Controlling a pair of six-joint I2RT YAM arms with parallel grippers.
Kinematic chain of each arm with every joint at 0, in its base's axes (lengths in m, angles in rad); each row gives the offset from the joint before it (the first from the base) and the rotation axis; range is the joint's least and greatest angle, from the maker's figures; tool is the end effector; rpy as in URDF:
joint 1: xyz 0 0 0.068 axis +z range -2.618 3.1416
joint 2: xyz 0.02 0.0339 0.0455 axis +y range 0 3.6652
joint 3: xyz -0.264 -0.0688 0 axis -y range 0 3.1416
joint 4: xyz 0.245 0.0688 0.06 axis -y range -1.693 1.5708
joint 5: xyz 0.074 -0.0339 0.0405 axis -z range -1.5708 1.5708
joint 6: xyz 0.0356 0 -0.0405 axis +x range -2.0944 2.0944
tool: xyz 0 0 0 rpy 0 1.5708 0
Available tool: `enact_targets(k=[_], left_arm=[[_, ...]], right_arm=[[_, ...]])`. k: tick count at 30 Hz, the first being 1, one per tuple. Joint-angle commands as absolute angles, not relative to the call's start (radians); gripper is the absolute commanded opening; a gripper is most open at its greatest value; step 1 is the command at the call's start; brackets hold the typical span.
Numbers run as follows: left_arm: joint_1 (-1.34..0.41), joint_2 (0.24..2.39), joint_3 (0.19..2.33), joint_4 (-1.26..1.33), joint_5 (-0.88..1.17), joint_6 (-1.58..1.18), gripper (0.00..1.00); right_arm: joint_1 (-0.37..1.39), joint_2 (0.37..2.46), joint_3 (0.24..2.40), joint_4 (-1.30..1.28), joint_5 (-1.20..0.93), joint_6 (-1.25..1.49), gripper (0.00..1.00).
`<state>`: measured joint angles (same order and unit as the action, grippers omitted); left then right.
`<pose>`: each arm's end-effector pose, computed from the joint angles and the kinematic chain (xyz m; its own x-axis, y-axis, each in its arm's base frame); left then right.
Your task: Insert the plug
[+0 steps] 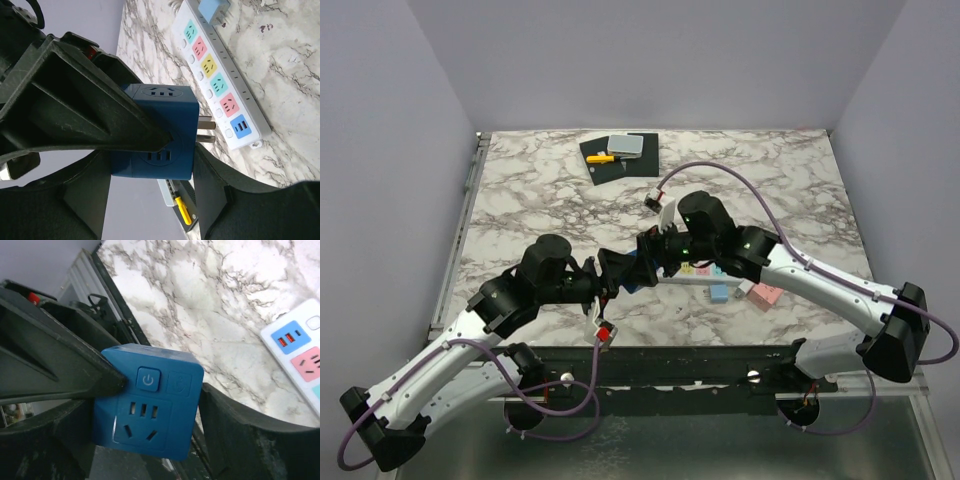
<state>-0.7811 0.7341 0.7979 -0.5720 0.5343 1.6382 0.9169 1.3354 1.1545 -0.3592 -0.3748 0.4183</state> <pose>0.0981 -0.1228 0.3149 0.9430 0.2742 -0.1884 0.2827 -0.3619 0.8883 0.1734 0.2477 0.3301 -0.6634 -0.2443 -0.7072 -0.7224 0.4553 0.5204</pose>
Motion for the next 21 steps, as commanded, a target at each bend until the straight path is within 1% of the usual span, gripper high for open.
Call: enact_targets(k=[1,2,3,4,5,6,7,8,9,11,12,17,21], left_arm=[[-0.784,0.712,0.779,-0.549,0.589,1.732,0.00],[-0.784,0.709,0.776,-0.549,0.593,1.740,0.00],[-0.784,0.706,0.773,-0.549,0.596,1.746,0.00],[-0.782,0.704,0.772,-0.549,0.594,1.746,0.09],[-0.783,0.701,0.772,-0.549,0.589,1.735,0.23],[-0.784,0.698,0.773,-0.548,0.583,1.713,0.47],[-0.784,0.697,0.776,-0.549,0.575,1.679,0.68],[-0.783,0.695,0.783,-0.548,0.563,1.622,0.82],[-0.783,0.695,0.792,-0.545,0.553,1.566,0.89],[-0.784,0.696,0.819,-0.537,0.529,1.406,0.97],[-0.783,0.695,0.831,-0.532,0.518,1.328,0.99],[-0.784,0.656,0.835,-0.500,0.496,1.031,0.99],[-0.784,0.658,0.828,-0.383,0.430,0.736,0.99]], right_arm=[[0.934,1.349,1.191,-0.390,-0.283,0.422,0.67],[0.936,1.345,1.193,-0.386,-0.252,0.425,0.57],[0.940,1.338,1.193,-0.381,-0.226,0.428,0.44],[0.944,1.329,1.186,-0.373,-0.205,0.431,0.33],[0.946,1.316,1.177,-0.364,-0.183,0.434,0.25],[0.947,1.299,1.163,-0.351,-0.161,0.440,0.22],[0.946,1.279,1.146,-0.338,-0.138,0.445,0.21],[0.946,1.258,1.130,-0.326,-0.118,0.450,0.20],[0.946,1.237,1.115,-0.315,-0.095,0.453,0.20],[0.947,1.197,1.088,-0.295,-0.051,0.461,0.18],[0.945,1.179,1.077,-0.286,-0.031,0.464,0.18],[0.946,1.139,1.060,-0.260,0.034,0.477,0.18],[0.950,1.145,1.078,-0.248,0.044,0.497,0.18]])
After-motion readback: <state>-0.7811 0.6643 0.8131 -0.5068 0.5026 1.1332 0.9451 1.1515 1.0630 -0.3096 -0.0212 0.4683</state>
